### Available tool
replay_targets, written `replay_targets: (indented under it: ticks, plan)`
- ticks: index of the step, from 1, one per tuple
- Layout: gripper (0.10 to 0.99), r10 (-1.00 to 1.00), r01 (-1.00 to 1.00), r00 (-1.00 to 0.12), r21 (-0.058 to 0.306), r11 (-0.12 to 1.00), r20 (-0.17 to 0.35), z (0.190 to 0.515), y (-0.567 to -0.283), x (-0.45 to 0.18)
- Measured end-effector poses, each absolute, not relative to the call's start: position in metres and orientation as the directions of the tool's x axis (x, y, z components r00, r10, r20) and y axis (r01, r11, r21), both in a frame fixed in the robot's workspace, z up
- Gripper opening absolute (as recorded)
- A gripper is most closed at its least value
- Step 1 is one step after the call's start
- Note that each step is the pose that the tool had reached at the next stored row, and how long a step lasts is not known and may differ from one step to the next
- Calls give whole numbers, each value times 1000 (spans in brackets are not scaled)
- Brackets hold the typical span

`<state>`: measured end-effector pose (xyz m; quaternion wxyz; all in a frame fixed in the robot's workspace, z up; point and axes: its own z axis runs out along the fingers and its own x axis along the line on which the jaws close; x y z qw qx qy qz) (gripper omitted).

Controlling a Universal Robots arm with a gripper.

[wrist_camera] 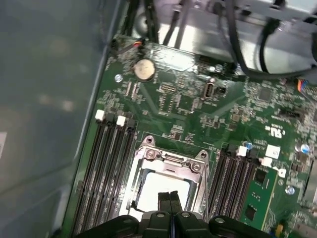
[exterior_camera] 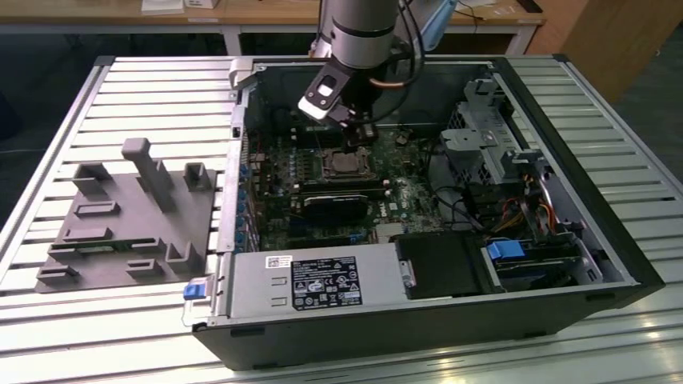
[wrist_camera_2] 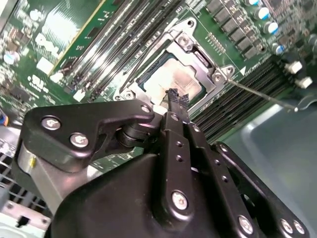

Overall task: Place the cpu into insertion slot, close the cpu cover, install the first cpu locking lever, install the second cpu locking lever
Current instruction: 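Close the cpu cover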

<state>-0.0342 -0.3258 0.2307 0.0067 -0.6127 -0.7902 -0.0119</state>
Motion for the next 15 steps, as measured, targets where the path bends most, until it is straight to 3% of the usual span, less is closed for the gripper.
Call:
replay_targets:
  ticks: [15]
  plan:
    - [102,865,866,-501,11,501,25,231,-326,-34]
